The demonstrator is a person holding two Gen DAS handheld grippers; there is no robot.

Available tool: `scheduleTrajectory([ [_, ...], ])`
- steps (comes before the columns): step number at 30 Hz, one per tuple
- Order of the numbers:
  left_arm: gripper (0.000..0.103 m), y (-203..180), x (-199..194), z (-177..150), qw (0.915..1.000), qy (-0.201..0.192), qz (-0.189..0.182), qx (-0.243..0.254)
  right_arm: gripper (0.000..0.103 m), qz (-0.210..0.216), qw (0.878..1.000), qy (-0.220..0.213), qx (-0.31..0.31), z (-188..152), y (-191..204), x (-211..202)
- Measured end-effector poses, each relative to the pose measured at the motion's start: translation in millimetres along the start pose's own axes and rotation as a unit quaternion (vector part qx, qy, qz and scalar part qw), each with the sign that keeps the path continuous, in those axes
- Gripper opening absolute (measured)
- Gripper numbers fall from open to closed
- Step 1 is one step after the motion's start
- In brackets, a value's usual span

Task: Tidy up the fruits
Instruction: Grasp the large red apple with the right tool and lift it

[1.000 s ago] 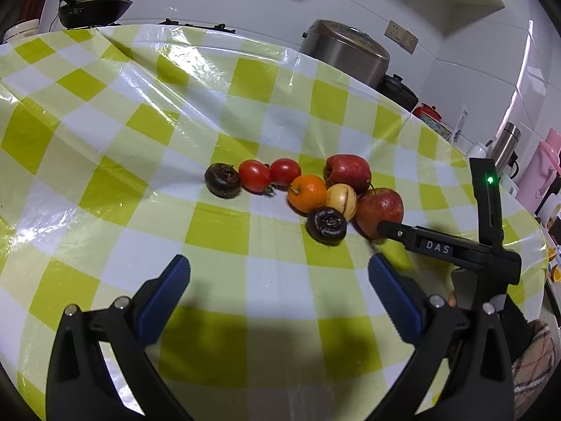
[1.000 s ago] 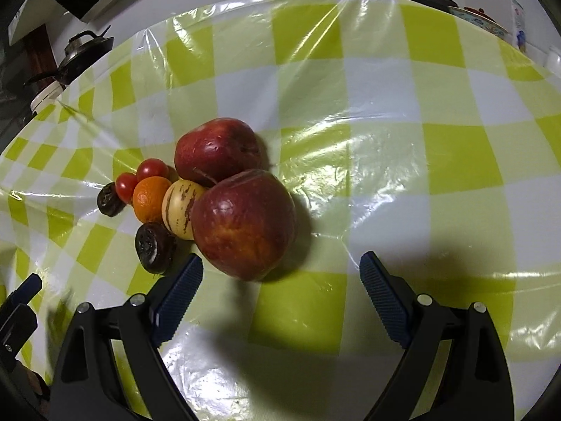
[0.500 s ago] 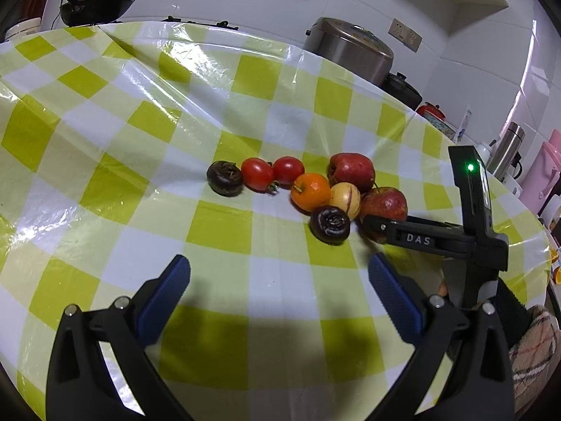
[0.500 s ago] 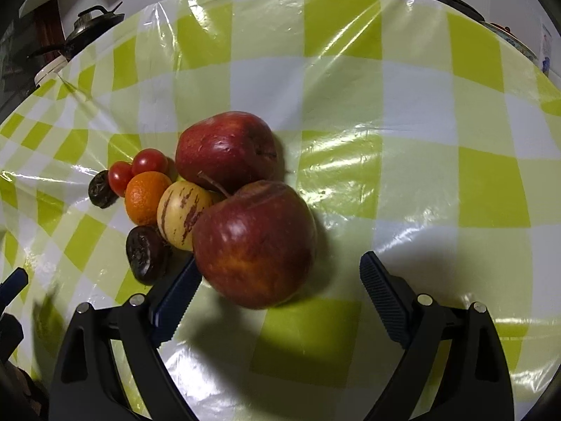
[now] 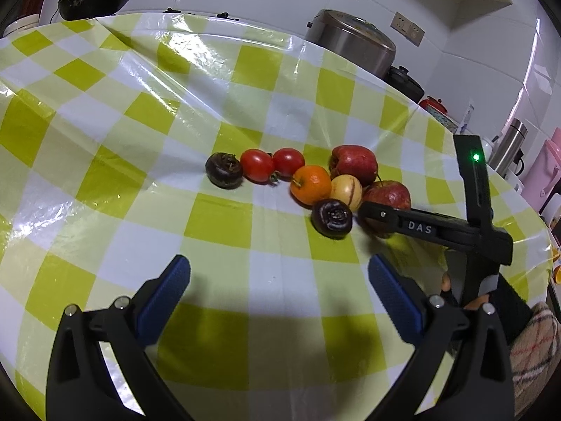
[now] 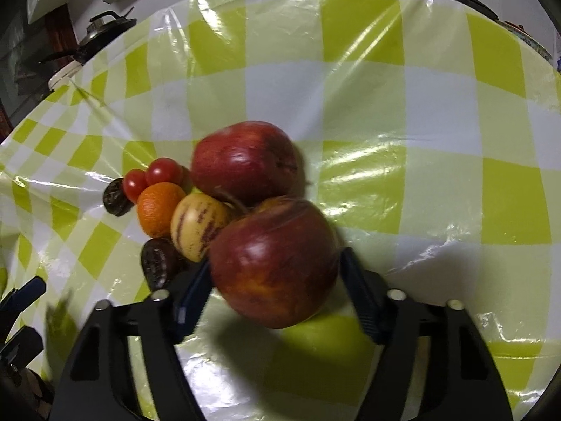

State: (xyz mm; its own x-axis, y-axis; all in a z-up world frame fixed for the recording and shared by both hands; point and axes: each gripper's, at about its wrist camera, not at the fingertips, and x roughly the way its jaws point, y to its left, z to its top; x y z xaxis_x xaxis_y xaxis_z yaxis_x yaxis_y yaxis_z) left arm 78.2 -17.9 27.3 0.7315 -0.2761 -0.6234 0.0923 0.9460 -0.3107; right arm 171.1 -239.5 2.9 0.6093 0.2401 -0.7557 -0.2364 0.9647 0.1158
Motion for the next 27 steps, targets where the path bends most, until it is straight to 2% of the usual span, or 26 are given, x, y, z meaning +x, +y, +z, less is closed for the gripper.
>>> scheduleTrajectory([
  [7, 0.102, 2.8, 1.8, 0.5, 1.0, 0.003, 0.003, -0.008, 0.065, -0.019, 0.999, -0.004, 0.03, -2.6, 5.3, -0.6],
  [11, 0.102, 4.0, 5.5, 1.6, 0.9998, 0.01, 0.012, -0.012, 0.065, -0.003, 0.997, -0.023, 0.071, -20.3, -4.8, -24.2],
  [15, 0.102, 9.4, 2.7, 1.6, 0.9997, 0.006, 0.003, -0.024, 0.065, 0.001, 0.994, -0.053, 0.101, -42.9, -9.8, -59.2],
  [21, 0.102, 6.4, 4.1, 0.9, 0.9998, 0.015, -0.005, -0.016, 0.065, 0.01, 0.991, -0.082, 0.102, -67.8, -5.4, -101.8],
  [27, 0.102, 5.9, 6.4, 0.6, 0.9995, 0.025, -0.014, -0.017, 0.065, 0.027, 0.993, -0.067, 0.093, -96.5, -7.8, -114.2],
])
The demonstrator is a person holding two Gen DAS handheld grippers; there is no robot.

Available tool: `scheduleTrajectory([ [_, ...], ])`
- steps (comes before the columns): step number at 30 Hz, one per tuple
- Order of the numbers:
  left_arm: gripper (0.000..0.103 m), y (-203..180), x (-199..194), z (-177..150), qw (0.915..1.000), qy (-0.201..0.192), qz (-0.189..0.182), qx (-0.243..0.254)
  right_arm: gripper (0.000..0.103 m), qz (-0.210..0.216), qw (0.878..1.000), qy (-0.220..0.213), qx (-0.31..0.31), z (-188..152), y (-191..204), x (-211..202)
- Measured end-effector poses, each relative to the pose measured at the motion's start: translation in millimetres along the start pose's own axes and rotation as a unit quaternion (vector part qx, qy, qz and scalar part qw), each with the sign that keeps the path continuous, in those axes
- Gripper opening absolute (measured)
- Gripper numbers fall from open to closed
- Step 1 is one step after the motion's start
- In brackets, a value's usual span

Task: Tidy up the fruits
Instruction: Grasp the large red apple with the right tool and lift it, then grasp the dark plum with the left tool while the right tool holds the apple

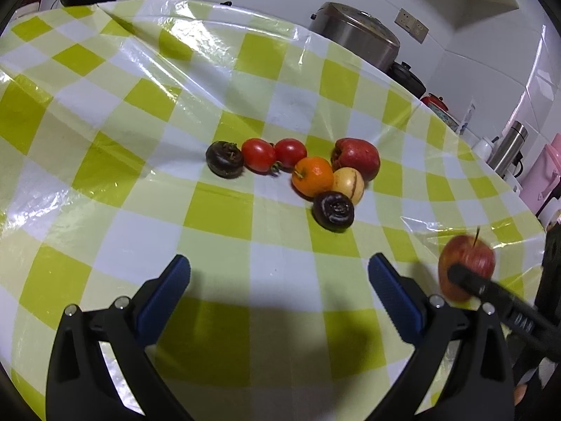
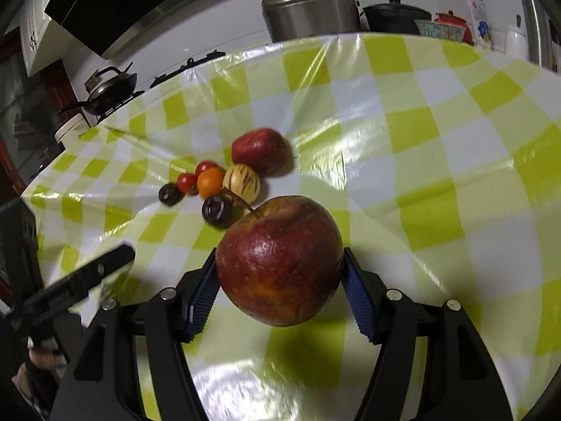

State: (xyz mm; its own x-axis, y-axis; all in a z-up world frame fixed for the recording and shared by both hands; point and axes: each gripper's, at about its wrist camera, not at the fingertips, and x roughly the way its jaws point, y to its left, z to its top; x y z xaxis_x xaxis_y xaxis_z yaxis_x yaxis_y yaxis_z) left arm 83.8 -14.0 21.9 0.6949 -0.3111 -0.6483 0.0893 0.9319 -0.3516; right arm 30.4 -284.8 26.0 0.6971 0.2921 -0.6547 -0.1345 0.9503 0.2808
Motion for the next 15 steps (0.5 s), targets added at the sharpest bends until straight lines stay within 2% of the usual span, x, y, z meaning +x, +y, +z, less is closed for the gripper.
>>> scheduleTrajectory([
  [5, 0.102, 3.5, 5.1, -0.1, 0.9989, 0.029, -0.035, -0.01, 0.065, -0.014, 1.0, 0.0, -0.013, -9.4, -2.3, 0.3],
  [8, 0.102, 8.0, 15.0, 3.2, 0.9972, 0.062, -0.035, -0.025, 0.065, -0.005, 1.0, -0.007, -0.006, -10.0, -4.3, 0.7],
  [11, 0.102, 6.8, 24.0, 9.7, 0.9972, 0.07, -0.005, -0.025, 0.065, -0.006, 1.0, -0.01, -0.003, -11.0, -4.5, 1.4],
  [15, 0.102, -22.2, 38.6, 22.2, 0.9964, 0.065, 0.035, 0.043, 0.065, -0.014, 1.0, -0.025, -0.007, -12.9, -2.7, -2.8],
])
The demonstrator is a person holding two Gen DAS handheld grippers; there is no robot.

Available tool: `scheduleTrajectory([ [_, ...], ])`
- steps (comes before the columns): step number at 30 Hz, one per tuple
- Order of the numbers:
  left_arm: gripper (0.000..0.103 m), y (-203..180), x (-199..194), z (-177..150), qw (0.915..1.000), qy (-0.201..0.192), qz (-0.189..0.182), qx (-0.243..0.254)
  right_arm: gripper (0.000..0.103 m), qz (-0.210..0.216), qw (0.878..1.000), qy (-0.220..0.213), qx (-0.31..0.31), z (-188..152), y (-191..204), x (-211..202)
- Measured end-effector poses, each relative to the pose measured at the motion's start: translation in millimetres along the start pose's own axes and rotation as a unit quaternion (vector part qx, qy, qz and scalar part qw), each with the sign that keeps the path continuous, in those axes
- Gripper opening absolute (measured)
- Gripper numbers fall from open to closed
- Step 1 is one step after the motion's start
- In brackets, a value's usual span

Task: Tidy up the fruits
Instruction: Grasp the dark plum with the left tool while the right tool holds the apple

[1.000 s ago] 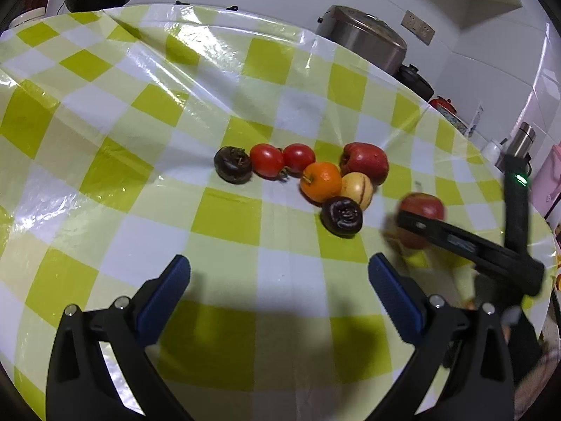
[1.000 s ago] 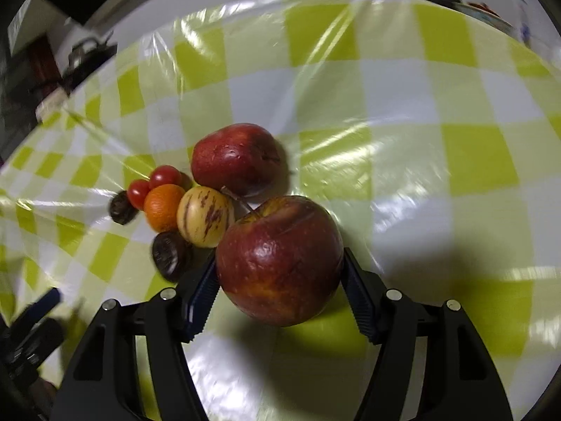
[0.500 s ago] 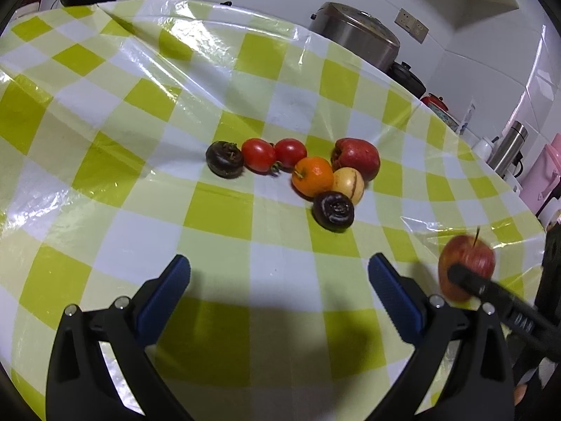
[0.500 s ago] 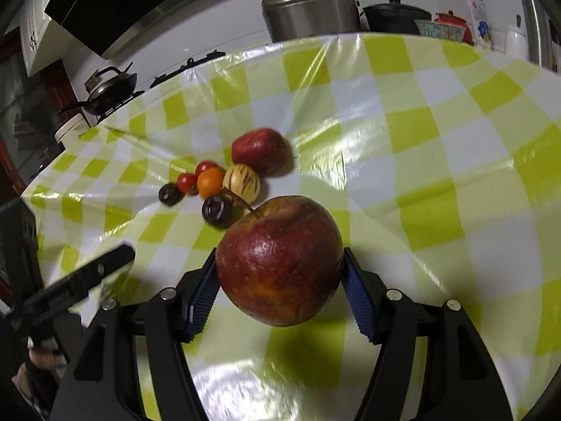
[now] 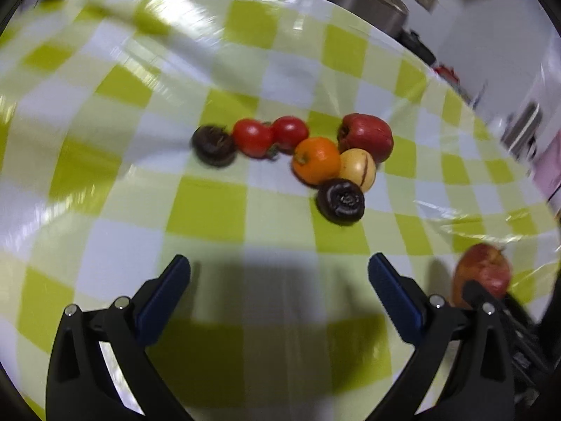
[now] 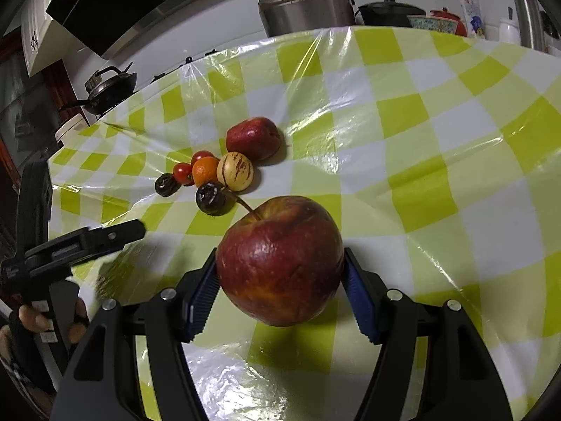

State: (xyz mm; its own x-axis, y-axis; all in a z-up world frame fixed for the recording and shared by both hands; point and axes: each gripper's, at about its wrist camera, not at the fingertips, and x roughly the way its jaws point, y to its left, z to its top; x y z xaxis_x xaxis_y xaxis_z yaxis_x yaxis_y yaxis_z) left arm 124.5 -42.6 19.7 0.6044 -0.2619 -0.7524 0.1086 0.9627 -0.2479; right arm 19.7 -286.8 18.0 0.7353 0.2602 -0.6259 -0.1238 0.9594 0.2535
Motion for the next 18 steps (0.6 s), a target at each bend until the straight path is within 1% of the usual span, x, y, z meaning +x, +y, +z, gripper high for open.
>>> scheduleTrajectory([
  [2, 0.102, -16.3, 3.4, 7.9, 0.9992, -0.009, 0.011, 0.037, 0.065, 0.002, 1.0, -0.001, 0.004, 0.3, -1.8, -0.2],
  [4, 0.102, -35.7, 9.3, 17.1, 0.9963, -0.012, 0.025, 0.081, 0.065, 0.007, 1.0, 0.0, 0.011, 0.8, -5.2, 0.4],
  [6, 0.102, -48.3, 16.7, 24.1, 0.9938, -0.009, 0.026, 0.108, 0.065, 0.011, 1.0, 0.0, 0.019, 1.0, -8.7, 0.4],
  [7, 0.099, -52.8, 20.6, 26.6, 0.9927, -0.006, 0.029, 0.117, 0.066, 0.013, 1.0, -0.001, 0.023, 1.2, -10.4, 0.3],
  [8, 0.094, -55.9, 24.9, 28.5, 0.992, -0.002, 0.029, 0.123, 0.066, 0.015, 0.999, -0.001, 0.028, 1.4, -12.3, 0.2],
  [10, 0.088, -60.0, 36.1, 31.4, 0.9917, 0.015, 0.019, 0.126, 0.066, 0.016, 0.999, 0.0, 0.037, 1.5, -15.6, 0.4],
  [11, 0.087, -61.4, 40.7, 31.8, 0.9915, 0.021, 0.016, 0.127, 0.066, 0.016, 0.999, 0.001, 0.039, 1.8, -16.7, 1.2],
  [13, 0.086, -64.4, 49.6, 31.0, 0.9904, 0.028, 0.027, 0.133, 0.066, 0.015, 0.999, 0.006, 0.04, 1.4, -16.8, 3.4],
  [15, 0.083, -66.2, 57.0, 29.2, 0.9897, 0.036, 0.025, 0.136, 0.066, 0.015, 0.999, 0.014, 0.038, 1.5, -15.7, 6.6],
  [18, 0.083, -66.9, 65.5, 28.0, 0.9888, 0.043, 0.028, 0.14, 0.066, 0.017, 0.999, 0.018, 0.037, 1.8, -15.5, 8.6],
])
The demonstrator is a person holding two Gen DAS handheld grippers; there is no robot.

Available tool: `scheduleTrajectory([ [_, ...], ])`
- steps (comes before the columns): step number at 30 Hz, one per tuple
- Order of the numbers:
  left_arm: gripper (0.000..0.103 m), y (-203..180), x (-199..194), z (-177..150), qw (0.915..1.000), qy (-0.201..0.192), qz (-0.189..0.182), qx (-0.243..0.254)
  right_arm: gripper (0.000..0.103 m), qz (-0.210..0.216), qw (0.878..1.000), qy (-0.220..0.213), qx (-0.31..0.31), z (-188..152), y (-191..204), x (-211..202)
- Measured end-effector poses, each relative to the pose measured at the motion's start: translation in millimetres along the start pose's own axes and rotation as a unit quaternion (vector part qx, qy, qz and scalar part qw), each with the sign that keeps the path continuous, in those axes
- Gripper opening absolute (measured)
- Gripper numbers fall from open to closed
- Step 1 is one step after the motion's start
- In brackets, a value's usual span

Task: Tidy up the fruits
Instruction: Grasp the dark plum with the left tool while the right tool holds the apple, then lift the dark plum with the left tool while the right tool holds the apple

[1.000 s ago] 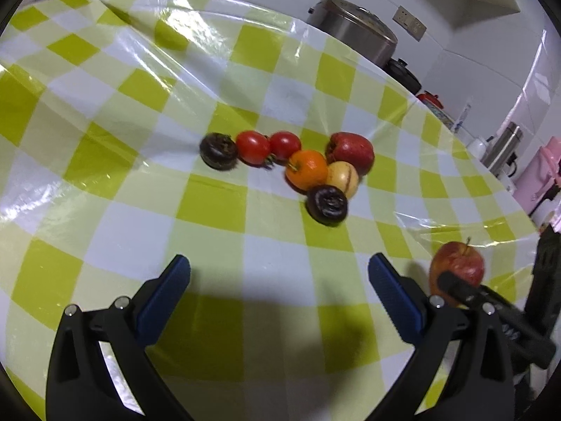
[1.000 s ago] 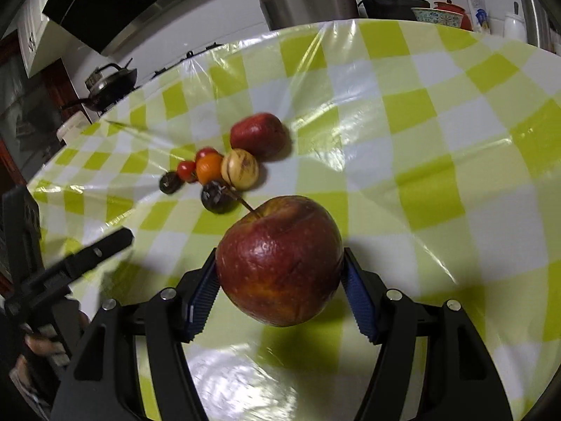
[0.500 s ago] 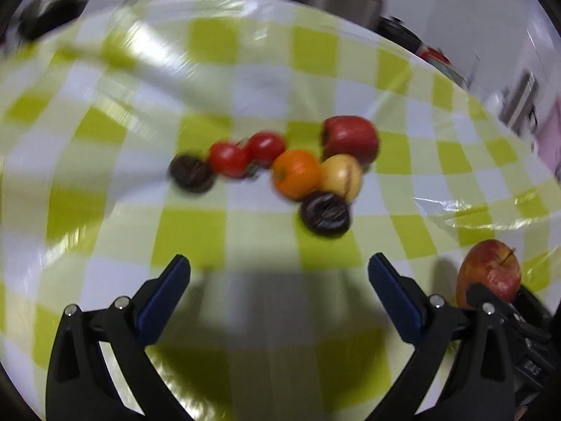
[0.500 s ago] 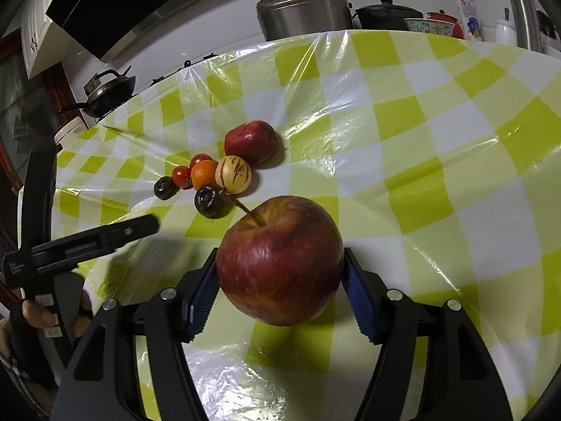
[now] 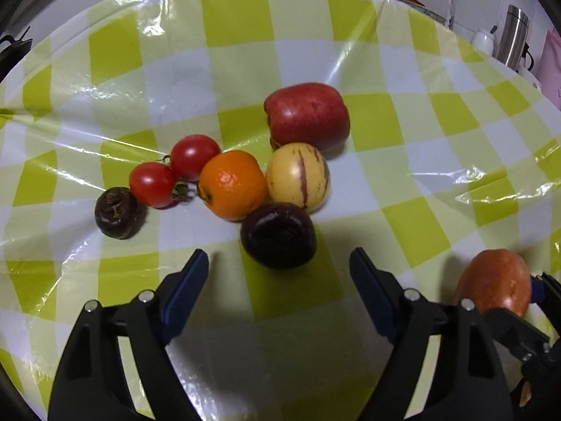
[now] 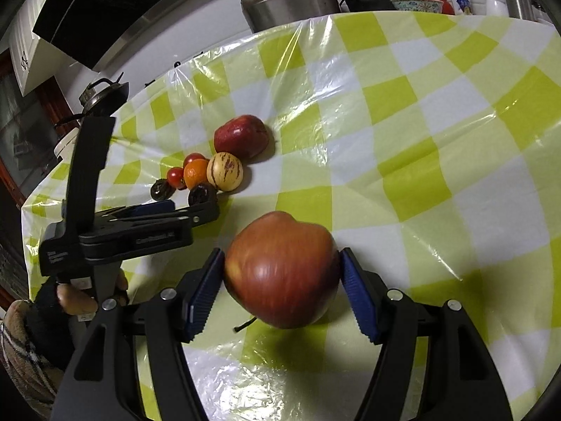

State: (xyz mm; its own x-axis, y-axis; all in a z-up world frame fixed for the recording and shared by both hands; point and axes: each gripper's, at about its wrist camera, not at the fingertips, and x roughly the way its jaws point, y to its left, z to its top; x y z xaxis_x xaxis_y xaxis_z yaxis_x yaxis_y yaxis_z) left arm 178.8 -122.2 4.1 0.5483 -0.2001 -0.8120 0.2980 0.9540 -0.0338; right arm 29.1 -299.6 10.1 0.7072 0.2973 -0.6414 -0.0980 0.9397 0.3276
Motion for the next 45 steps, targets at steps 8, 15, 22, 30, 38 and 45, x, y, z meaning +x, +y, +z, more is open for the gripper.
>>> scheduleTrajectory([
  [8, 0.062, 11.6, 10.4, 7.2, 0.9999, 0.006, 0.003, -0.011, 0.066, 0.005, 1.0, 0.001, 0.007, -0.4, -1.7, 0.2],
  [15, 0.046, 7.3, 8.8, 5.6, 1.0, -0.002, 0.0, 0.006, 0.066, 0.005, 1.0, 0.0, 0.008, -1.2, -1.6, -0.3],
  [22, 0.046, 13.3, -24.5, -12.2, 0.999, -0.042, -0.014, -0.01, 0.066, 0.014, 1.0, 0.001, 0.01, 0.2, -3.7, 1.0],
  [30, 0.046, 8.4, -67.2, -39.6, 0.9959, -0.062, -0.047, -0.047, 0.066, 0.027, 0.999, 0.002, 0.016, 1.2, -6.6, 0.9],
  [38, 0.046, 8.8, -83.9, -60.4, 0.9947, -0.069, -0.054, -0.054, 0.066, 0.039, 0.999, -0.001, 0.034, 2.2, -13.2, -1.5],
  [45, 0.046, 24.7, -93.1, -83.6, 0.9945, -0.057, -0.056, -0.068, 0.066, 0.041, 0.998, 0.001, 0.037, 3.3, -11.5, -4.6],
])
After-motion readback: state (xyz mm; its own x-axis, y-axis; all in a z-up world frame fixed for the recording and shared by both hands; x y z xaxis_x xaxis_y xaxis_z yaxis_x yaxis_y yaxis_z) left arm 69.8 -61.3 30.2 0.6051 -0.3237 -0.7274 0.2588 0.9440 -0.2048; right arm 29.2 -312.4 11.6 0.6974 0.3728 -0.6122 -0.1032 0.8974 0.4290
